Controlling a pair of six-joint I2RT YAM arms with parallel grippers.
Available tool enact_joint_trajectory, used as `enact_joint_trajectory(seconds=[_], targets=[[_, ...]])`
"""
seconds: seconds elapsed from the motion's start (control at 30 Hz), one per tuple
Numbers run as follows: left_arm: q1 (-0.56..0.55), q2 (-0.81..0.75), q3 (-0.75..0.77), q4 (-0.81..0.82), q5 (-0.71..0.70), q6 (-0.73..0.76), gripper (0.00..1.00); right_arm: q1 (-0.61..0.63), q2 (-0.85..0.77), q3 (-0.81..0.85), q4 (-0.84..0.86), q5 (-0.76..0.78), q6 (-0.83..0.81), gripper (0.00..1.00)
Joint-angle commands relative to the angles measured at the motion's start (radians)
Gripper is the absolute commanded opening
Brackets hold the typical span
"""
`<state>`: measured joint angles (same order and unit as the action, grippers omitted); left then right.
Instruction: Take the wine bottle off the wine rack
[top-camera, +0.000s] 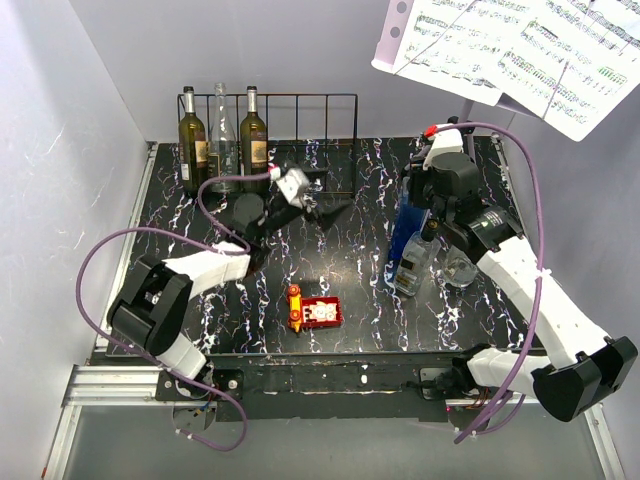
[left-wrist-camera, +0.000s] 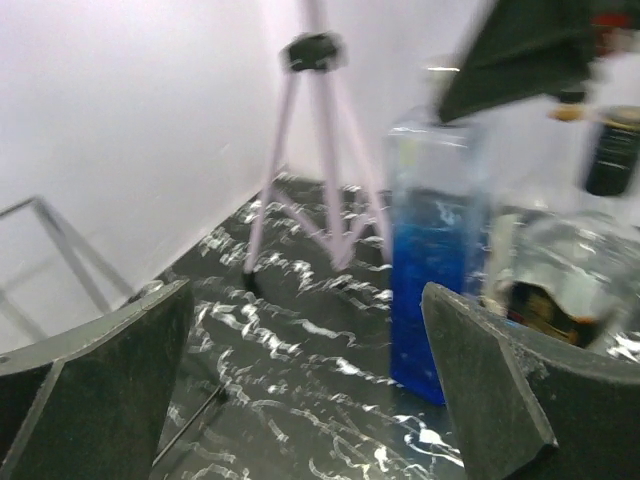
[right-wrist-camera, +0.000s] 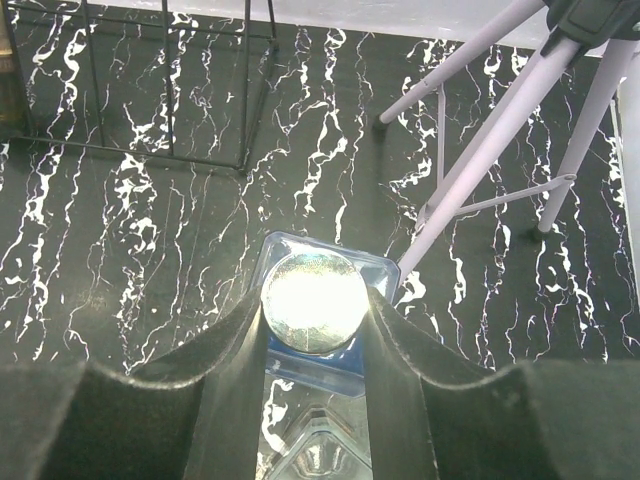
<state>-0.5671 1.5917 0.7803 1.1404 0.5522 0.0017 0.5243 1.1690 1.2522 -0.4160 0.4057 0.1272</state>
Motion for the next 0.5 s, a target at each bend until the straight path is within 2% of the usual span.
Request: enact_joint_trajectory(seconds=[0.0, 0.07, 0.13, 0.2, 0.33, 0.47], targets=[[0.053, -0.069, 0.216, -0.558, -0.331, -0.038, 0.98, 0.0, -0.017, 0.03, 0.082, 0.015, 0.009, 0.37], [0.082, -0.047, 0.302, -0.701, -0.379, -0.032, 0.98, 0.0, -0.022, 0.039, 0.074, 0.018, 0.012, 0.52], [0.099, -0.033, 0.371, -0.789, -0.475, -0.006, 0.98, 0.0, -0.026, 0.056, 0.069, 0.025, 0.015, 0.61], [0.13, -0.012, 0.453, -0.896, -0.538, -0.009, 0.98, 0.0, -0.032, 0.079, 0.057, 0.027, 0.015, 0.65], [0.249, 0.08, 0.615, -1.042, -0.502, -0.098, 0.98, 0.0, -0.046, 0.124, 0.019, 0.018, 0.015, 0.69], [0.32, 0.275, 0.951, -1.289, -0.527, -0.095, 0.93, 0.002, -0.078, 0.157, -0.018, -0.022, 0.029, 0.73]])
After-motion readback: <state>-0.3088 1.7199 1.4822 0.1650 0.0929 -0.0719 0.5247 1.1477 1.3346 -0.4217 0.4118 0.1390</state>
